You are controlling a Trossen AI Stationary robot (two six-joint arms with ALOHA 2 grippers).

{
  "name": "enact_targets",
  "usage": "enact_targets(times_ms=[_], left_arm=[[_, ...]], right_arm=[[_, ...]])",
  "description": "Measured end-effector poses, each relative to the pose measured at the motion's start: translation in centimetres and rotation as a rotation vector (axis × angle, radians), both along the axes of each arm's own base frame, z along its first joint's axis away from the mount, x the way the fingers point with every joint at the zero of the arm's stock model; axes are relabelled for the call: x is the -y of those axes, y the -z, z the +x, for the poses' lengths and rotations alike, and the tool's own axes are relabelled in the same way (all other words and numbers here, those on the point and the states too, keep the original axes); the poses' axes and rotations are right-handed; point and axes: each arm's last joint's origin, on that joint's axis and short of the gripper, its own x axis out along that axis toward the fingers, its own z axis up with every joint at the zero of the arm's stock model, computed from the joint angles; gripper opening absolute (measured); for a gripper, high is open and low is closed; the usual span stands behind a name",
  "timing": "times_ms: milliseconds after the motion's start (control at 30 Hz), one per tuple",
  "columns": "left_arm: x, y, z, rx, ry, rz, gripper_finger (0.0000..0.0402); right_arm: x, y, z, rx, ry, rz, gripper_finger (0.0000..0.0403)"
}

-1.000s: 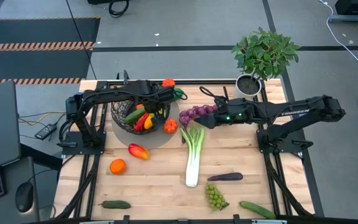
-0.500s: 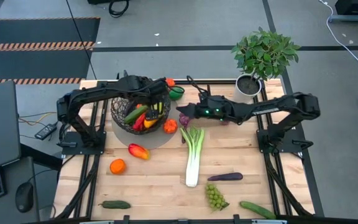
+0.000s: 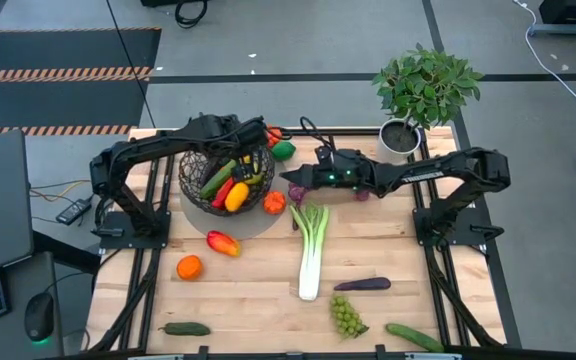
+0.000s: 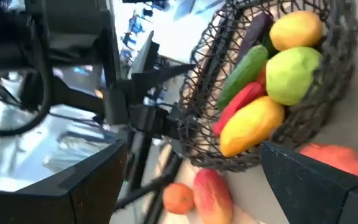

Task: Build produce basket
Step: Put the orange mango into the wire basket

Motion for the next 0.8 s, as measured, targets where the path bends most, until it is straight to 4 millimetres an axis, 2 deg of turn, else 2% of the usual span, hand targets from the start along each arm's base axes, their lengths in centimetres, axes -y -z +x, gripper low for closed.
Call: enact_targets(times_ms=[133, 367, 633, 800], left_arm=[[-0.1, -0.1, -0.1, 0.005, -0.064, 0.048, 0.0391], [0.1, 0.0, 0.0, 0.085, -0.171, -0.009, 0.0391], [0.9, 0.1, 0.9, 0.271, -0.211, -0.35, 0.0391], [1.1, -0.3, 1.9, 0.456, -0.327, -0.543, 0.0391]], right_arm=[[-0.1, -0.5, -1.3, -0.095, -0.073, -0.056, 0.0368], [-1.6, -0.5, -4.6, -0.377, -0.209, -0.107, 0.0363], [-4.2, 0.1, -8.4, -0.691, -0.301, -0.023, 0.0361], [-5.7, 1.0, -10.6, -0.902, -0.41, 0.069, 0.0357]])
